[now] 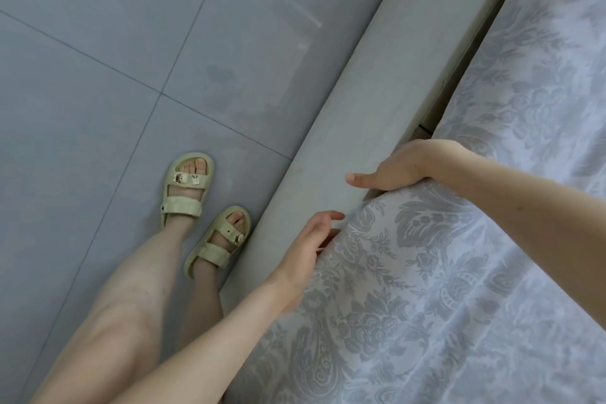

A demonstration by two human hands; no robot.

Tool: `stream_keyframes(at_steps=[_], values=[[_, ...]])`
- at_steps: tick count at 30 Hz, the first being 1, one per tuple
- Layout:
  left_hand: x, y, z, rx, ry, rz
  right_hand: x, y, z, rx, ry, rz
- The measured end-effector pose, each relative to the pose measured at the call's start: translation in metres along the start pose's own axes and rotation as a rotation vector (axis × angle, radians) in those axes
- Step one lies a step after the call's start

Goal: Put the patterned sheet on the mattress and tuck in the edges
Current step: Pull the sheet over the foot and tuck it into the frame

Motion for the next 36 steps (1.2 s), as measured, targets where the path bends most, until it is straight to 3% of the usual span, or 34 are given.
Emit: stream_keyframes(at_steps=[4, 7, 11, 13, 17, 19, 23, 24, 28, 36], values=[[-0.041, -0.003, 0.000, -0.023, 0.040, 0.204, -0.005, -0.013, -0.010, -0.024, 0.048, -0.032], [-0.056, 0.024, 0.003, 0.126, 0.142, 0.250, -0.009, -0.016, -0.013, -0.054, 0.072, -0.012], [-0.055, 0.061, 0.019, 0.360, -0.009, 0.296, -0.014, -0.015, -0.013, -0.061, -0.004, -0.084], [-0.050, 0.069, 0.019, 0.372, -0.018, 0.282, -0.014, -0.015, -0.010, -0.032, -0.104, -0.217], [-0.041, 0.073, 0.017, 0.338, 0.043, 0.239, -0.012, -0.037, -0.016, -0.005, -0.377, -0.698], [-0.035, 0.070, 0.017, 0.288, 0.071, 0.177, -0.019, -0.044, -0.026, -0.060, -0.441, -0.776], [-0.018, 0.044, 0.014, 0.110, 0.248, -0.126, -0.022, -0.027, -0.029, -0.045, -0.461, -0.695], [-0.018, 0.039, 0.015, 0.036, 0.232, -0.133, -0.019, -0.020, -0.026, -0.028, -0.450, -0.656], [-0.035, 0.036, 0.028, 0.130, 0.138, 0.058, -0.014, -0.001, -0.020, -0.064, -0.455, -0.560], [-0.039, 0.050, 0.023, 0.365, 0.113, 0.105, 0.008, 0.011, -0.025, -0.284, -0.374, -0.354]])
Point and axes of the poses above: each hand's wrist, its own y-axis towards the middle knuckle, its own x-axis out of the back of the hand, z = x × y, the point moved 4 cm from there along y, towards the middle knuckle, and after that the axes turned 13 degrees about z, right-handed, at the moved point
